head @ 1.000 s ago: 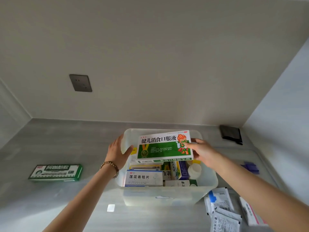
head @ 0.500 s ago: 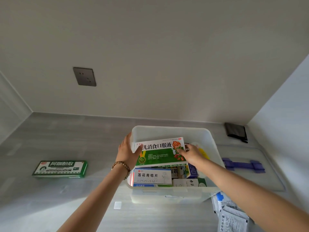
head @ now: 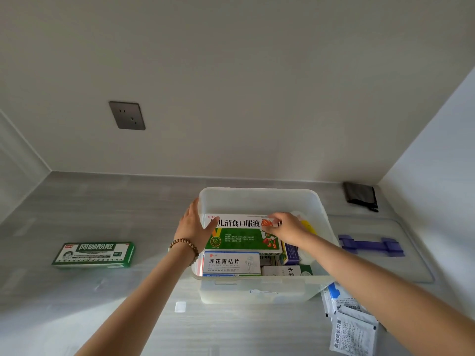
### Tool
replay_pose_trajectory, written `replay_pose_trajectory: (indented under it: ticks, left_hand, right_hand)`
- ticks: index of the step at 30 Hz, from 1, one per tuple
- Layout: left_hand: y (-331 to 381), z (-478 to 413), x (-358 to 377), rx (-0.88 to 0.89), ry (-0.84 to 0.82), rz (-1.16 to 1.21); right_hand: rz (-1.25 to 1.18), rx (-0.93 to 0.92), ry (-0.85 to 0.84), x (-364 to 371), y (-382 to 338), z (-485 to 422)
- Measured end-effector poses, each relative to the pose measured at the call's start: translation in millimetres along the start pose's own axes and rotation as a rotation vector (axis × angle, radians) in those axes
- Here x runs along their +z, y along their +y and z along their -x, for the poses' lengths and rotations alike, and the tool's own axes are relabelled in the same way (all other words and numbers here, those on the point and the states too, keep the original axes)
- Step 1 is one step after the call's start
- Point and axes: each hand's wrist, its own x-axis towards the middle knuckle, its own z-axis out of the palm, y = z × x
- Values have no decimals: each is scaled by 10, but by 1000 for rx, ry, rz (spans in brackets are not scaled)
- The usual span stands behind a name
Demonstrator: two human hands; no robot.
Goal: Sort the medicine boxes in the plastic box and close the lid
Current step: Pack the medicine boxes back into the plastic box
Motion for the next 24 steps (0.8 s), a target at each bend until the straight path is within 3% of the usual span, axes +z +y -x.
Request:
replay_pose_trajectory:
  ticks: [4, 10, 16, 24]
  left_hand:
    - [99, 70, 20, 80, 71, -340]
    - [838, 399, 438, 318, 12, -368]
    - [1653, 797, 1216, 495, -51, -346]
    - [2206, 1344, 2471, 535, -275, -315]
  right_hand:
    - [72, -115, -42, -257, -9, 191]
    - [446, -356, 100, -1071, 345, 719]
    - [443, -225, 221, -1733, 1339, 1337]
    - [158, 113, 123, -1677, 2925, 1780]
